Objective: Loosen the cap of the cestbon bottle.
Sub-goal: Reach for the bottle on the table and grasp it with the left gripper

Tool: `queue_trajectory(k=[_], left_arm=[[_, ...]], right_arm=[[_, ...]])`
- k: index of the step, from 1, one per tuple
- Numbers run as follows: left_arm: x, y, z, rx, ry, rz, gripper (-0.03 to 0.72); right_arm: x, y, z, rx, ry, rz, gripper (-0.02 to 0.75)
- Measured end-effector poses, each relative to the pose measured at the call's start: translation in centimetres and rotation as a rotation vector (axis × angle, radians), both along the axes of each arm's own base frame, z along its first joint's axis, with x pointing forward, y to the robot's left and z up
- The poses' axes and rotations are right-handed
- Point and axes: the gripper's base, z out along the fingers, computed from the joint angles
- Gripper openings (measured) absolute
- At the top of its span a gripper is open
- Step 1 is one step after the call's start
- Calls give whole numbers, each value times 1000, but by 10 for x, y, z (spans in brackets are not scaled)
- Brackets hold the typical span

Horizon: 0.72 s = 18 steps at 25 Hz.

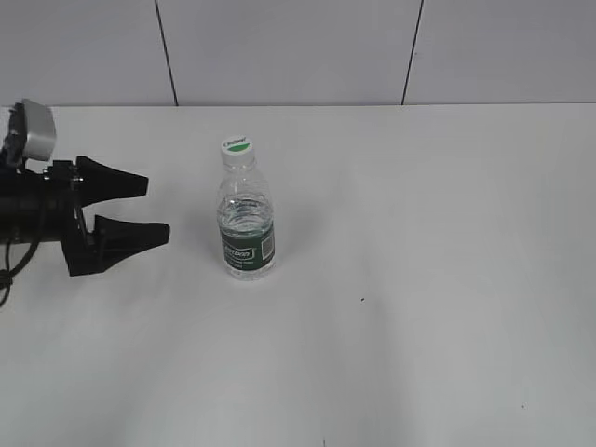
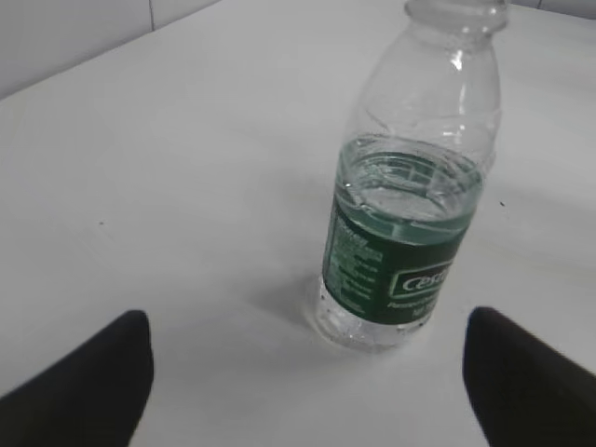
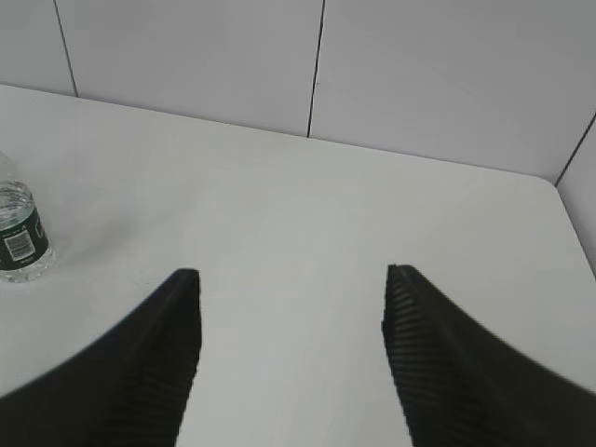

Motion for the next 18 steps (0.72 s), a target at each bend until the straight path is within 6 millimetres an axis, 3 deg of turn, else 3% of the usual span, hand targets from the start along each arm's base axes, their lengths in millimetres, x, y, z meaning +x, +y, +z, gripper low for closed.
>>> queue_trajectory(k=[18], left_arm=[[22,-47,-31,-8,-60,-122,591]], right_arm=[[0,0,0,-1,0,0,473]])
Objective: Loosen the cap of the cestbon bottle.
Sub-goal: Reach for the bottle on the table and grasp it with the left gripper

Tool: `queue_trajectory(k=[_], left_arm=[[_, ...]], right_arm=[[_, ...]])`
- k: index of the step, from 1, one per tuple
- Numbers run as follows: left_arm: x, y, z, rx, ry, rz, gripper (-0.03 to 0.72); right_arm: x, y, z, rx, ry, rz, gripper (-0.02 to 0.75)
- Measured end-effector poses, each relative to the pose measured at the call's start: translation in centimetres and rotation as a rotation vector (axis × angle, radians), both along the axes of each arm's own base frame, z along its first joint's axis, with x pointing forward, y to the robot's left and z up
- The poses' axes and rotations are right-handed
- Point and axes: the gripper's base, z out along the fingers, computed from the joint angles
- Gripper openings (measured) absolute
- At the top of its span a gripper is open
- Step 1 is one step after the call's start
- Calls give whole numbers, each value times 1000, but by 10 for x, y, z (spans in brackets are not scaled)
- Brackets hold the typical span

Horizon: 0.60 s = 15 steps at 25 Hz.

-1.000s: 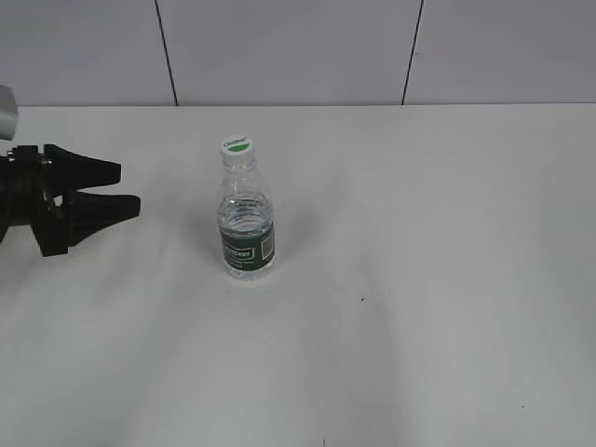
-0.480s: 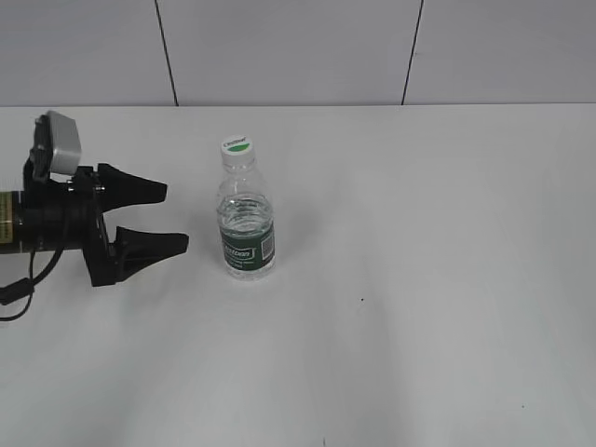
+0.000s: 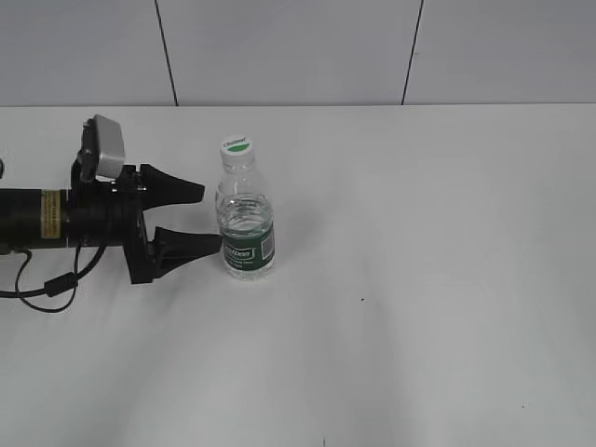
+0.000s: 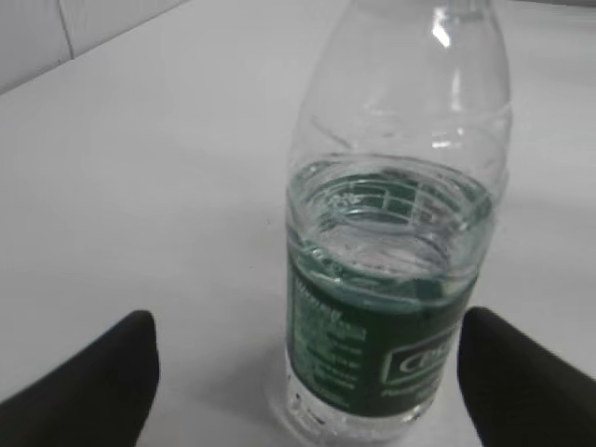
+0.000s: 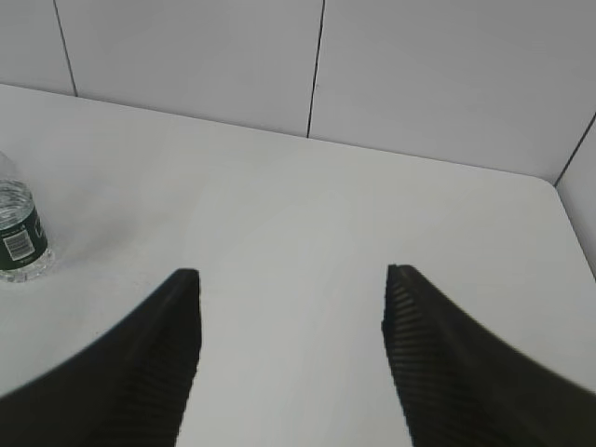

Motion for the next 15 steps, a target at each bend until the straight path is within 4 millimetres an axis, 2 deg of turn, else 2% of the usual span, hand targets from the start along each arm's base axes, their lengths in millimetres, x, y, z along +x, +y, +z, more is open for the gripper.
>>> queue_trajectory(k=[15], left_arm=[[11,-49,-18,-29,-7,-106,591]], right_arm=[[0,0,0,0,-1,0,473]])
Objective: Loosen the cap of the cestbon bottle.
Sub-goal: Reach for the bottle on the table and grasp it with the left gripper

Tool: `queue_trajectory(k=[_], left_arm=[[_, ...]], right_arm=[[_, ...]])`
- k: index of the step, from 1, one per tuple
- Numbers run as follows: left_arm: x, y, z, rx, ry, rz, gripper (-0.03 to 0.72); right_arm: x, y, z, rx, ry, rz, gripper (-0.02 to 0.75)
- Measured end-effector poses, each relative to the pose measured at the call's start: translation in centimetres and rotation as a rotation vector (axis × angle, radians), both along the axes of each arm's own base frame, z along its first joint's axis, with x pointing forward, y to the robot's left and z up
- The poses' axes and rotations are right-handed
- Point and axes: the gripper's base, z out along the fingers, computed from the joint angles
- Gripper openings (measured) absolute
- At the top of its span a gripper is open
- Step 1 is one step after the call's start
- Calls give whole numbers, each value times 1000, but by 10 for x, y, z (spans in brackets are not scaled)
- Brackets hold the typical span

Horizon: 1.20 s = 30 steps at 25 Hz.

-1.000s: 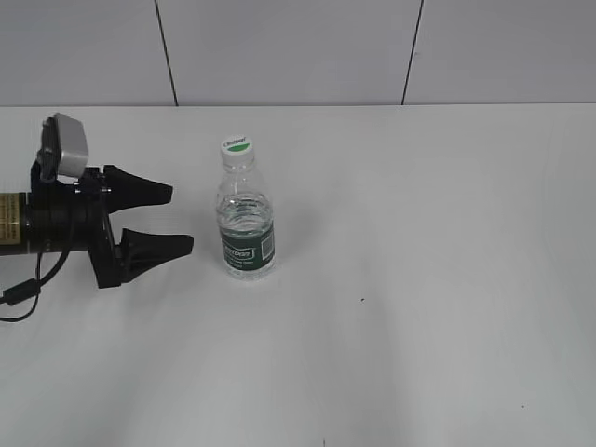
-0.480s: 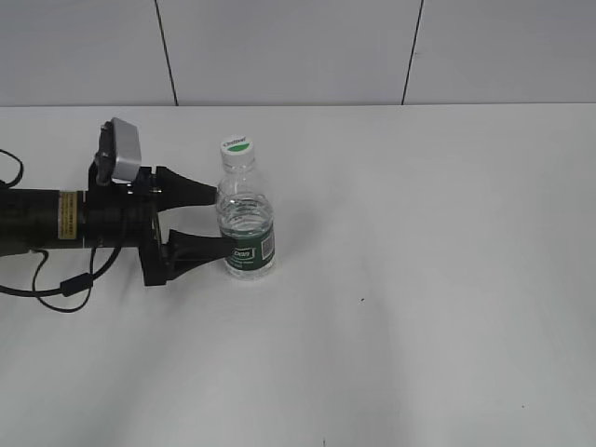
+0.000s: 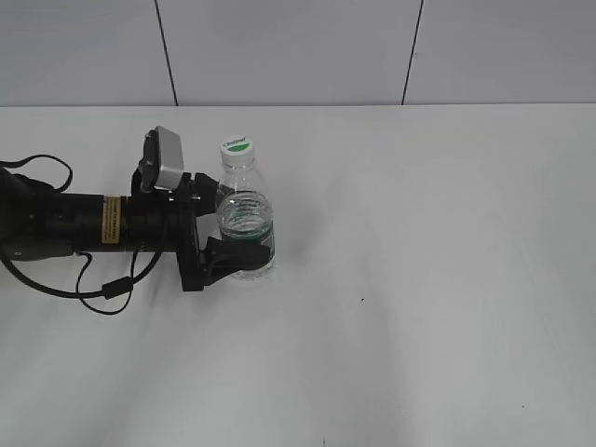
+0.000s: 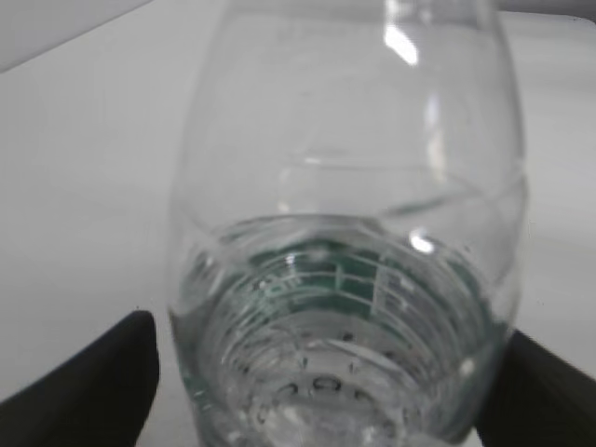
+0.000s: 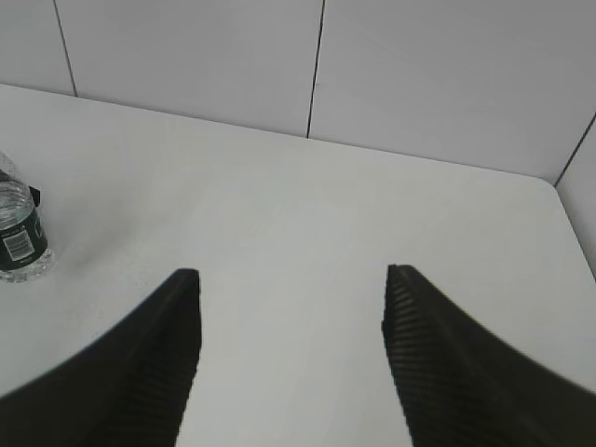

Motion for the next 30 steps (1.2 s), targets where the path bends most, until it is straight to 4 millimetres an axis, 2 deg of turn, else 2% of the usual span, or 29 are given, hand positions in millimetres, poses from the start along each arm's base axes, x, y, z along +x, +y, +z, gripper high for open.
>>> queue_trajectory(k=[5,13,17,22,30], left_arm=[[1,-3,0,1,0,7,575],[-1,-3,-1,18,-1,-12,426],[-1,-3,-1,17,-2,-12,412],[-1,-3,-1,17,-2,-12,412],[-1,-3,-1,17,-2,-13,412]], right_arm=[[0,0,0,0,-1,0,473],[4,0,-1,0,18,0,473],[12,0,0,-1,63,1,473],[28,2,10,-13,204,31,473],[76,5,16,0,517,69,433]])
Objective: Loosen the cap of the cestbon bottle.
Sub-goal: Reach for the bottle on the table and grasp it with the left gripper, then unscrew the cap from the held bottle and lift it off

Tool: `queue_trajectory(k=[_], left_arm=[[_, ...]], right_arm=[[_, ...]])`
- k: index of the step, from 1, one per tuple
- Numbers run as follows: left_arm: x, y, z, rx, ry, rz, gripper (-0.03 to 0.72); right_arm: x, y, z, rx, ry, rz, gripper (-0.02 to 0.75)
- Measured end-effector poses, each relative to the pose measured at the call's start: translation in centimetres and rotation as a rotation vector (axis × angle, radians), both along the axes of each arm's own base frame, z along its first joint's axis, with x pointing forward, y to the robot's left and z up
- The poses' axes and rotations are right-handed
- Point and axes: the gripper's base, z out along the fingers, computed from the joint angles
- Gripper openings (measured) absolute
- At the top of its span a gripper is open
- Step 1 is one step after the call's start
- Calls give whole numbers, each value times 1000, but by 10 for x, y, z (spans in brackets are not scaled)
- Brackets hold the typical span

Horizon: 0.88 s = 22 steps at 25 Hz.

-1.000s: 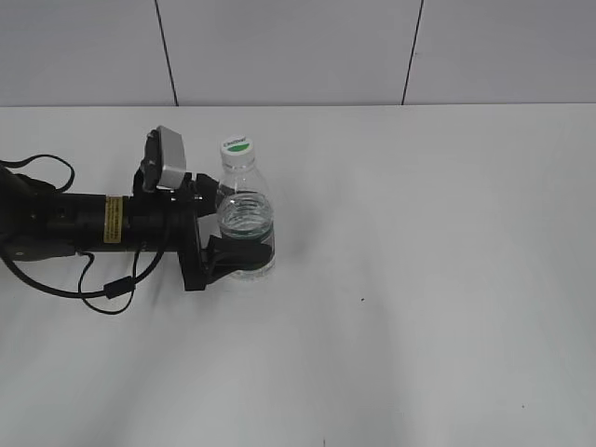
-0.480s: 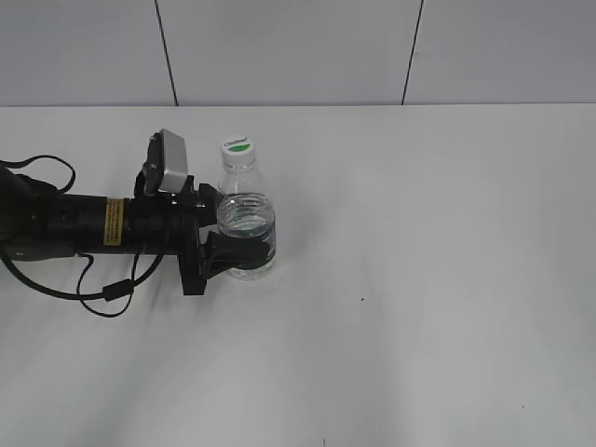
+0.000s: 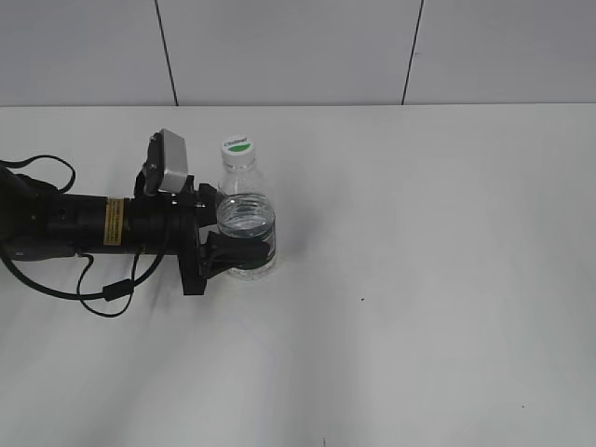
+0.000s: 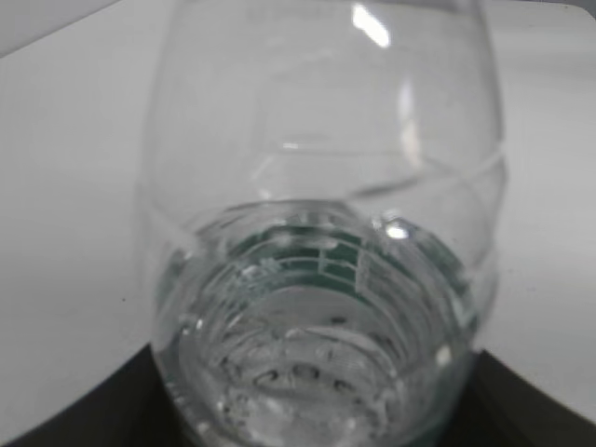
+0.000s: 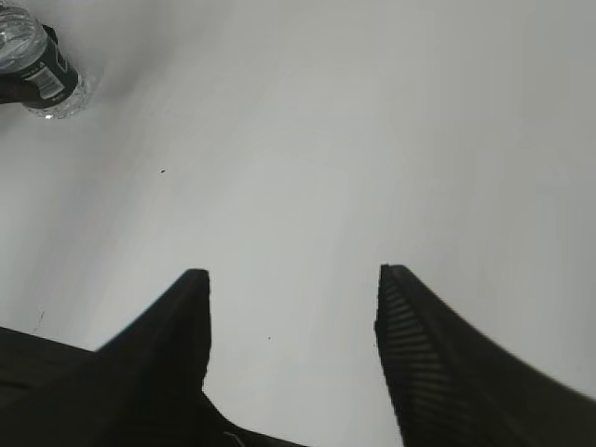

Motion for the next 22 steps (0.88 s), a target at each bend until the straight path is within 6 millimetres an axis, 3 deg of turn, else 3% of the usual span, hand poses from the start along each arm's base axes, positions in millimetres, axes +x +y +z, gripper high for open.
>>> queue_trajectory(k=[13,17,22], left_arm=[[0,-1,0,3,0,-2,412],[0,0,0,5,0,-1,412],[0,0,0,5,0,-1,412]], right_arm=[[95,-4,11,-58,386,-5,398],[124,-6,12,-66,425,-35,395],[148,-8,14,-77,433,-56,394]])
